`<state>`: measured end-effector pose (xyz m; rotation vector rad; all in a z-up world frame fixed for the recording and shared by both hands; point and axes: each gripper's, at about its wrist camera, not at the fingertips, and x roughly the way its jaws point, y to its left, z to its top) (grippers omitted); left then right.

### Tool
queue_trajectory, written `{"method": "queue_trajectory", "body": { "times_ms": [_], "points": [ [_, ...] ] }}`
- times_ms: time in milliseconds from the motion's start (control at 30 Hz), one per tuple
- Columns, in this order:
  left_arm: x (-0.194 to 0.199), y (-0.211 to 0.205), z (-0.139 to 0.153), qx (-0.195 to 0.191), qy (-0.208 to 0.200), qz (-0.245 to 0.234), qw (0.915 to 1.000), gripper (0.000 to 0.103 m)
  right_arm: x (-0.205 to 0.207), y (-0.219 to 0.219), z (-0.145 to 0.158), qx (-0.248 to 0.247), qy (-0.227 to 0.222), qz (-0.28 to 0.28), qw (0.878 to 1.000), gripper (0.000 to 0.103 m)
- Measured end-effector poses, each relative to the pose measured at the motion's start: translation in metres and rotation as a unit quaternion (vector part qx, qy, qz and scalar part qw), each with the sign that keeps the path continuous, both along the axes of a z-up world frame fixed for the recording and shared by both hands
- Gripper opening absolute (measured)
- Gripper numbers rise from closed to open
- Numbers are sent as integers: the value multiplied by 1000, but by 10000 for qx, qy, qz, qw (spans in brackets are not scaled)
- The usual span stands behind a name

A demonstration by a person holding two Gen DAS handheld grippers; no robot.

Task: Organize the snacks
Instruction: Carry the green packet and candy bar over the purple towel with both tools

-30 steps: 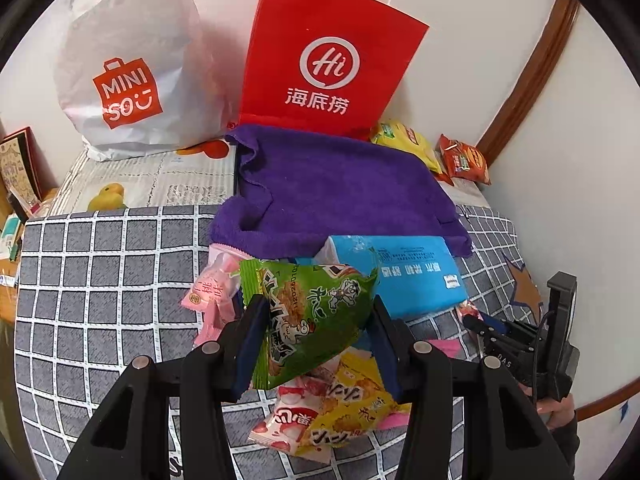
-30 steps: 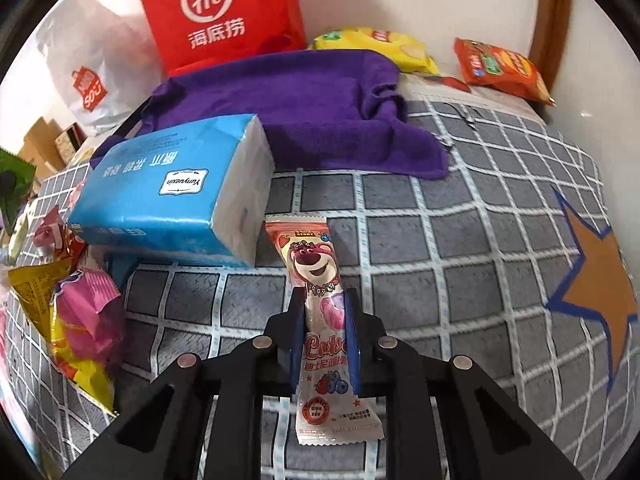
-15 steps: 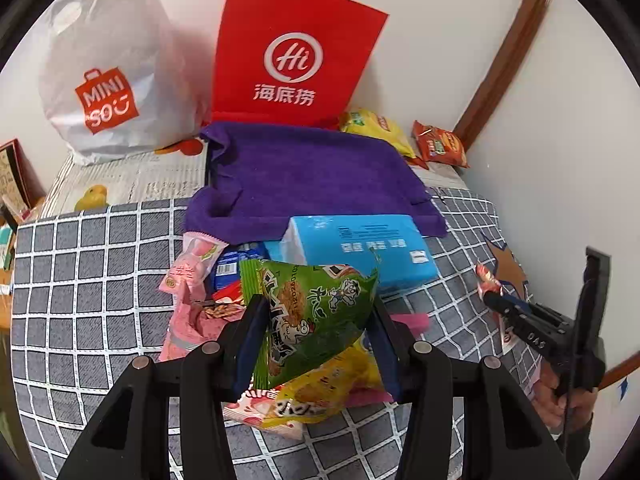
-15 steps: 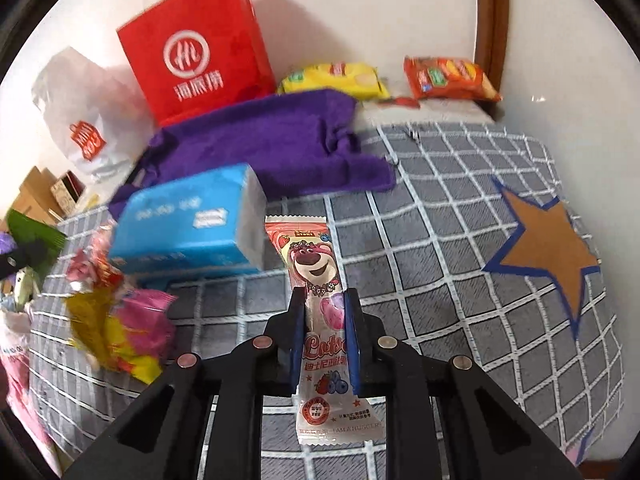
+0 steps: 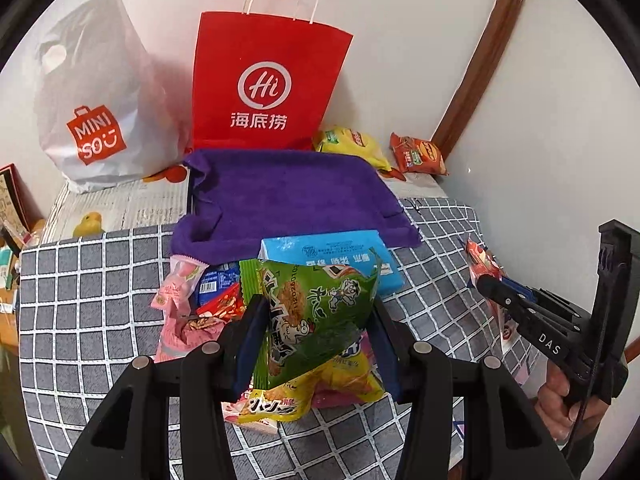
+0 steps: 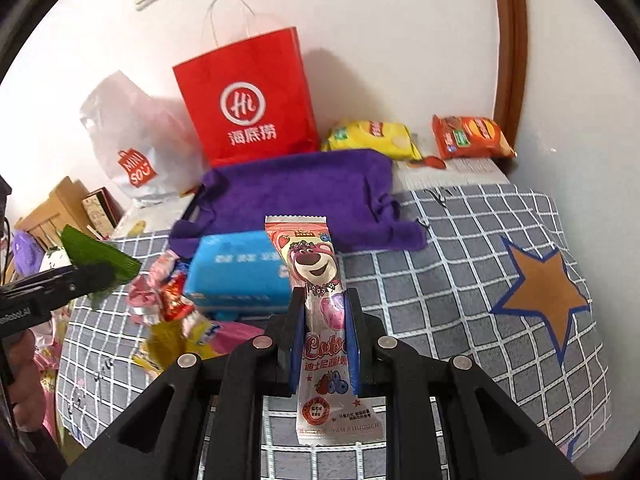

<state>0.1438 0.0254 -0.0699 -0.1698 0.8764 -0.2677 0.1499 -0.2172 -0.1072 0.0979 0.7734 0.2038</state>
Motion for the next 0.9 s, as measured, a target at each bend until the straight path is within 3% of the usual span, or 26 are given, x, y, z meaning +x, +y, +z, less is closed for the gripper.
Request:
{"method": "queue_trajectory", "body": {
  "times_ms": [367,667,900],
  "points": [
    [25,-2,19,-64,-66,84,9999,48,14,22,26,15,-225,217,9995,18],
    [61,1,29,-138,-131,178,9997,48,52,30,41,25,-298,320,9990,18],
    [90,2,26,134,-175,201,9996,48,91,36,36,-191,-315,311,9988,18]
  ]
}}
